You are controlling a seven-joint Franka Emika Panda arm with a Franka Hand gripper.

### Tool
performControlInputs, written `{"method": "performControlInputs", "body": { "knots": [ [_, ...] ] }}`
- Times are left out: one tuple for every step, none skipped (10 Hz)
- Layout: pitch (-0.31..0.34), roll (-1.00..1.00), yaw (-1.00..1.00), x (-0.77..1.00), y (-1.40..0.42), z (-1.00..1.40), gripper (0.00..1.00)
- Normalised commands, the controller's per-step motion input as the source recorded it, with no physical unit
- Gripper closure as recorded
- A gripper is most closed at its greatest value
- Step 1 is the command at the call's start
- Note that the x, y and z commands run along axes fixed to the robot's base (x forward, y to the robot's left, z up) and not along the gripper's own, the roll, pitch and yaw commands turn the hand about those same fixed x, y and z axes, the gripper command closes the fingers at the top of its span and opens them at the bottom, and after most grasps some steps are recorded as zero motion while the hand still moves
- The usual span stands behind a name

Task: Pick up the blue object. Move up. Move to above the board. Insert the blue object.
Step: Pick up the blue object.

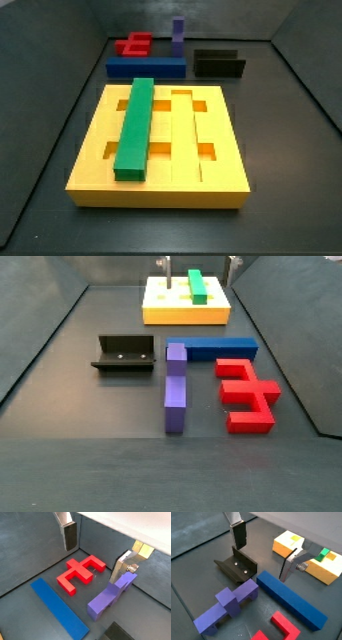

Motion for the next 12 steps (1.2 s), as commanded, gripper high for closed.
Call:
{"method": "performControlInputs", "body": {
  "knots": [
    [0.0,0.0,0.0,0.0,0.0,-0.02,0.0],
    [-0.037,0.0,0.0,0.0,-0.01,-0.11,0.0],
    [-0.059,-0.03,0.0,0.0,-0.06,-0.16,0.0],
    [-0.111,-0.11,-0.03,0.0,-0.09,-0.23,0.0],
    [-0.163,-0.11,-0.13,0.0,-0.13,-0.18,0.0],
    [-0.201,-0.11,-0.18,-0.04,-0.19,-0.16,0.0],
    [-0.173,-0.13,-0.21,0.0,-0.17,-0.17,0.0],
    [-0.107,-0.16,-0.26,0.0,-0.13,-0.14,0.0],
    [-0.076,-0.15,-0.37,0.0,-0.13,-0.12,0.0],
    [-0.067,-0.18,-0.49,0.04,-0.07,-0.06,0.0],
    [-0.041,-0.15,-0.71,0.07,0.0,0.0,0.0],
    [-0.027,-0.17,-0.77,0.12,0.0,0.0,0.0]
  ]
}}
